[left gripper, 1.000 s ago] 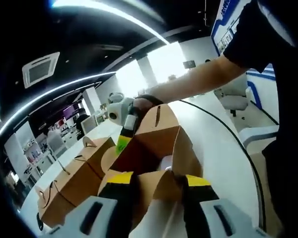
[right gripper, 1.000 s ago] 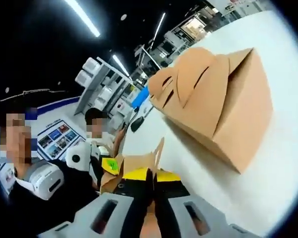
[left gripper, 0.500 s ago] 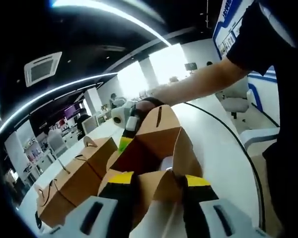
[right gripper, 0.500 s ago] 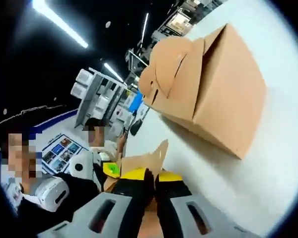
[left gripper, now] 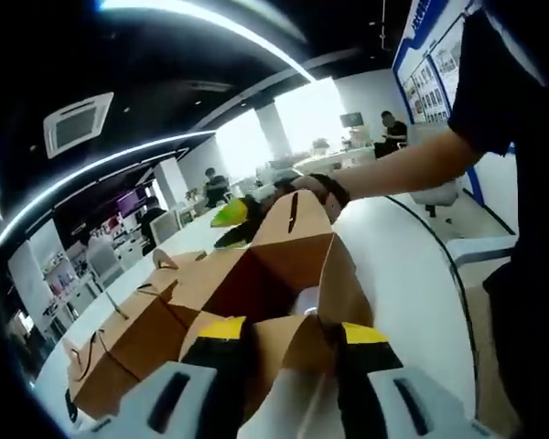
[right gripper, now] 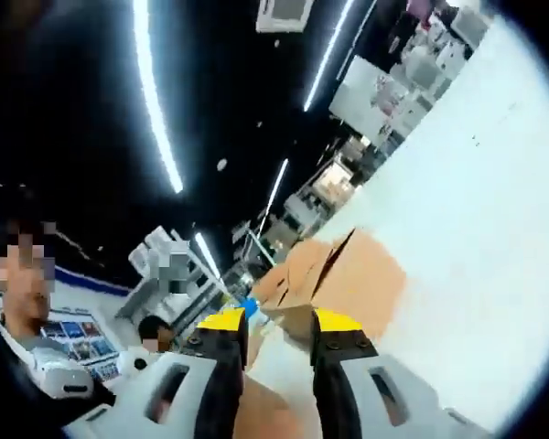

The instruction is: Pick up one paper box from the group, open the paper box, and remove the item inside

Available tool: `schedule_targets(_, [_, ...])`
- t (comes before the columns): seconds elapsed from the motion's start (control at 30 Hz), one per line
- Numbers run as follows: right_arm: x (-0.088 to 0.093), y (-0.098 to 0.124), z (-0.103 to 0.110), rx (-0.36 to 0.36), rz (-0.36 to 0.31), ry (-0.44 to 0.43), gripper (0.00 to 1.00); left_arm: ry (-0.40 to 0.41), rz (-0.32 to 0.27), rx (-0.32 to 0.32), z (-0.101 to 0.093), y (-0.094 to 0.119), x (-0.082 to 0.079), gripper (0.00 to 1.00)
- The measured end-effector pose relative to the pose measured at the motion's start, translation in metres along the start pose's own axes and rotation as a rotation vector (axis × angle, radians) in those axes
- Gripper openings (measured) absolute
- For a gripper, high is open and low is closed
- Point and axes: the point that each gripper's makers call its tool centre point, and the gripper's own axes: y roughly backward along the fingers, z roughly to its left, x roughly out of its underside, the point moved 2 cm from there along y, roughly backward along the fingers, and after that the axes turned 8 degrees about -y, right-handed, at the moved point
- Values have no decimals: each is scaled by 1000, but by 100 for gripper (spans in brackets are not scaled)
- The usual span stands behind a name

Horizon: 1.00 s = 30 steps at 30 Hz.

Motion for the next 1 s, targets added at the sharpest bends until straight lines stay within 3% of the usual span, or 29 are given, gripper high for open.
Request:
schedule_targets(0.17, [-38,40,49,-41,-241,156,29,2,-6,-4,0,-2,-1,39])
schedule_targets(0.23, [-44,52,63,9,-286,310,35,2,-6,-7,0,-3,-1,39])
schedule_targets(0.27, [-38,56,74,32,-270,432,36,3,-5,-8,0,-3,-1,39])
schedule_targets(0.3, [-30,56,82,42,-239,500,36,4,-5,-10,0,-3,-1,39])
schedule_targets(0.43, [23,42,101,69,6,739,34,9,-4,-15,0,-3,-1,39])
schedule_targets(0.5, [38,36,103,74,72,821,35,13,-5,-18,0,-3,-1,39])
schedule_targets(0.67, [84,17,103,14,214,828,35,20,-12,-21,0,-3,-1,40])
schedule_targets(0.73, [95,18,96,12,255,781,35,29,-19,-25,-1,-3,-1,40])
schedule_targets(0.8, [104,19,83,47,294,761,35,49,-32,-31,0,-3,-1,40])
schedule_targets(0.83, [112,22,72,89,347,775,36,57,-39,-33,0,-2,-1,40])
schedule_targets(0.87, [102,17,79,56,276,884,37,57,-54,-30,-1,-3,-3,41])
schedule_targets(0.9, [106,16,80,73,295,808,38,21,-57,-31,-1,-3,-4,42])
schedule_targets(0.93, [105,14,83,71,294,803,39,-32,-63,-13,-4,-3,-5,44])
schedule_targets(1.0, [105,16,83,80,300,826,39,-2,-105,11,-8,-1,-8,51])
